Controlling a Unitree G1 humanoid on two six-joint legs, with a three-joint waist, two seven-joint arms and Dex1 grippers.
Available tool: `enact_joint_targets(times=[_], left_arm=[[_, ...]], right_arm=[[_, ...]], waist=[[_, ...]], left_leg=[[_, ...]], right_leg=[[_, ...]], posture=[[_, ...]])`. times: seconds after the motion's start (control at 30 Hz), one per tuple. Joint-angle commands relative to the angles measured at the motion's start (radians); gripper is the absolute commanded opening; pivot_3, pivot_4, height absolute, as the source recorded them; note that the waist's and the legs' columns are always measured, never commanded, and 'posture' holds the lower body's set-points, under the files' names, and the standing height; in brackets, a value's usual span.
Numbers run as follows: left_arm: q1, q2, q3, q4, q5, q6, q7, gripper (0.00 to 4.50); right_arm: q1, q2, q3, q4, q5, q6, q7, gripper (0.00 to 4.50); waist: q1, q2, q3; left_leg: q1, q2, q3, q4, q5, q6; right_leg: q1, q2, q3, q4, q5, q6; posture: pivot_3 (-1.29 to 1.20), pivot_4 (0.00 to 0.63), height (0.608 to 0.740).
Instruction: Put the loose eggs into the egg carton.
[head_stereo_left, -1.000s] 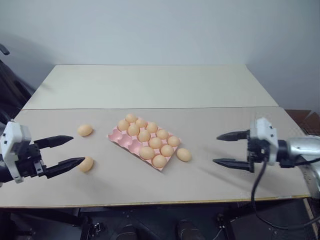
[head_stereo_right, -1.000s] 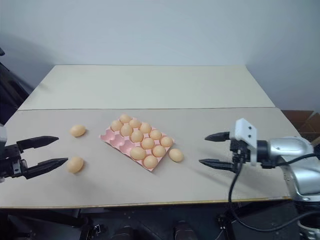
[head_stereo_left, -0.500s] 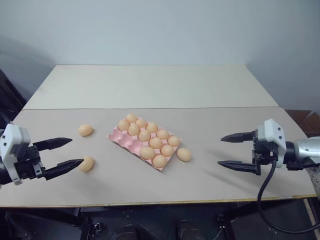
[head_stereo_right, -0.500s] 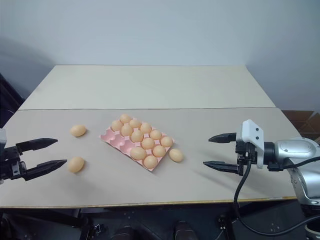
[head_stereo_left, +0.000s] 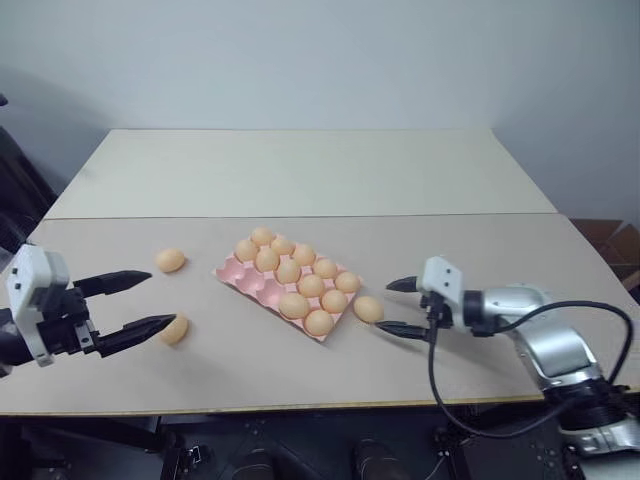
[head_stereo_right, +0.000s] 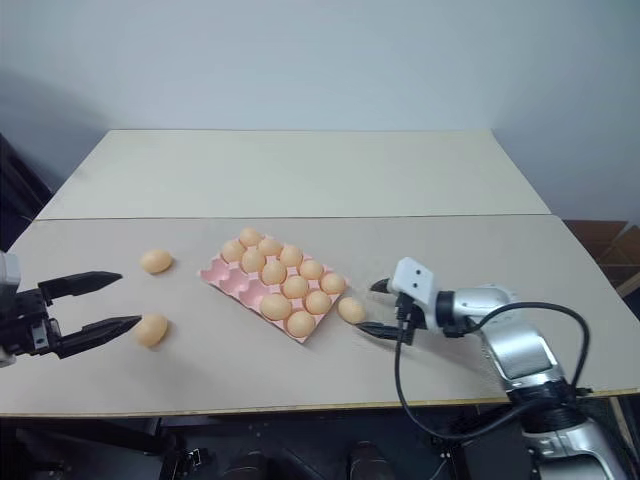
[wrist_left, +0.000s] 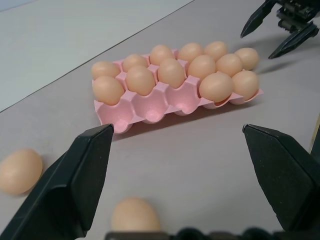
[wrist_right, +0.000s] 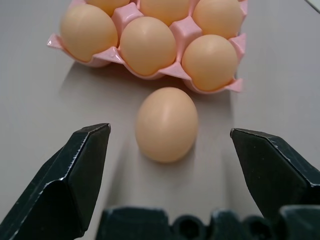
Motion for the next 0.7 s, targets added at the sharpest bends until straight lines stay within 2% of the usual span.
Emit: enact_joint_targets(times=[0.03,0.13,0.4,0.57,0.7], left_arm=[[0.007,-0.009,0.022,-0.035,-0.018,0.004,0.011,4.50],[0.015,-0.015,0.031,-0.048,-0.020,0.009,0.017,4.50],[0.041,-0.018,0.056,-0.063,-0.024,0.012,0.020,4.50],[0.046,-0.015,0.061,-0.058,-0.025,0.009,0.017,4.50],[0.044,-0.014,0.055,-0.054,-0.023,0.005,0.018,4.50]], right_arm=[[-0.035,0.034,0.018,0.030,-0.035,-0.003,-0.043,4.46],[-0.053,0.075,0.036,0.058,-0.049,0.015,-0.070,4.46],[-0.031,0.056,0.015,0.009,-0.022,0.030,-0.045,1.91],[-0.050,0.007,-0.065,-0.103,0.058,0.036,-0.006,1.84],[-0.152,0.058,-0.023,-0.130,0.062,0.058,-0.026,1.84]], waist=[[0.001,0.000,0.000],[0.001,0.000,0.000],[0.003,0.000,0.000],[0.002,0.000,0.000],[-0.010,0.000,0.000]], left_leg=[[0.000,0.000,0.000,0.000,0.000,0.000],[0.000,0.000,0.000,0.000,0.000,0.000],[0.000,0.000,0.000,0.000,0.000,0.000],[0.000,0.000,0.000,0.000,0.000,0.000],[0.001,0.000,0.000,0.000,0.000,0.000]], right_leg=[[0.000,0.000,0.000,0.000,0.000,0.000],[0.000,0.000,0.000,0.001,0.000,0.000],[0.000,0.000,0.000,0.000,0.000,0.000],[0.000,0.000,0.000,0.000,0.000,0.000],[0.000,0.000,0.000,0.002,0.000,0.000]], posture=[[0.00,0.150,0.740],[0.00,0.150,0.740],[0.00,0.150,0.740],[0.00,0.150,0.740],[0.00,0.150,0.740]])
